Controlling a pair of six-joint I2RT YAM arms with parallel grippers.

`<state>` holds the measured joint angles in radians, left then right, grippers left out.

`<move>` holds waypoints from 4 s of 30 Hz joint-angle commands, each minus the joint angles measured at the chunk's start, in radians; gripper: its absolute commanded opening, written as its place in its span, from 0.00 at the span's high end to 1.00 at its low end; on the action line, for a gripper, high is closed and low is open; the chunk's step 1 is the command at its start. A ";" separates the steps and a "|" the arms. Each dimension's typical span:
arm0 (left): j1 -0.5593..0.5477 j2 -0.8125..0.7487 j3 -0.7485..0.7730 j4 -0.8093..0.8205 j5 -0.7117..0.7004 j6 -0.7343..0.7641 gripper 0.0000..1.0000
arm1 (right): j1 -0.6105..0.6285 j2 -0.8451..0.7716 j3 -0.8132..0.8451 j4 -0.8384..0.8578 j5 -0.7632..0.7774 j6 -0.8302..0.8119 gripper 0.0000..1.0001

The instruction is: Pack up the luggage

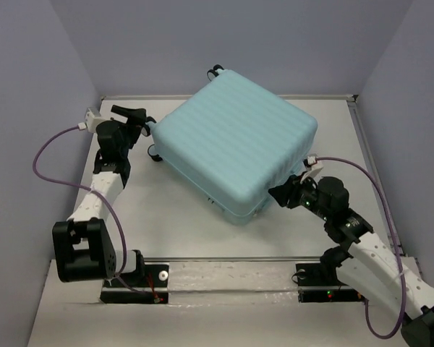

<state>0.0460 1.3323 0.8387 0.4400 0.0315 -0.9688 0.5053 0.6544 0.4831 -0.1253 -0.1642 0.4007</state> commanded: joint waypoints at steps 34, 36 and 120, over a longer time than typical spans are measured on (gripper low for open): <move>-0.842 -0.417 -0.472 0.009 0.019 0.249 0.94 | 0.248 0.119 -0.179 0.275 0.000 0.009 0.55; -0.854 -0.400 -0.463 0.023 0.030 0.255 0.93 | 0.257 0.134 -0.179 0.294 -0.003 0.006 0.56; -0.106 0.438 0.494 -0.063 0.361 0.055 0.03 | 0.912 0.461 -0.003 0.308 0.842 0.360 0.93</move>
<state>-0.0635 1.7424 1.2816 0.2752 0.3527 -0.8516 1.3945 1.1069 0.4683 0.0944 0.7834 0.7307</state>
